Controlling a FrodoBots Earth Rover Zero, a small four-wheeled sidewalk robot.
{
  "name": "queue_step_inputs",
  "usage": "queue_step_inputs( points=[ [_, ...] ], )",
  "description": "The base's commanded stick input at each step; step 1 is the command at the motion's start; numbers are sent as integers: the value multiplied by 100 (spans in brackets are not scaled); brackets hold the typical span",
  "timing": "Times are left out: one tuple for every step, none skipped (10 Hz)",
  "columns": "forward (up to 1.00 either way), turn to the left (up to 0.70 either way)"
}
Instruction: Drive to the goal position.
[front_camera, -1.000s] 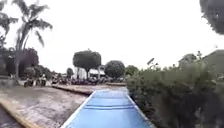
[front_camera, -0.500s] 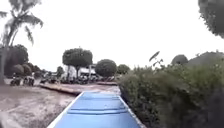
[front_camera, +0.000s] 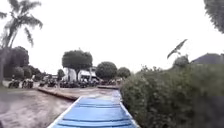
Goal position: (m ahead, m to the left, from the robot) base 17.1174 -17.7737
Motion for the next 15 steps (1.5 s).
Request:
queue_step_inputs(
  points=[
    [50,17],
    [50,0],
    [50,0],
    [50,0],
    [50,0],
    [50,0],
    [50,0],
    [50,0],
    [50,0],
    [50,0],
    [50,0],
    [50,0],
    [50,0],
    [50,0],
    [50,0]
  ],
)
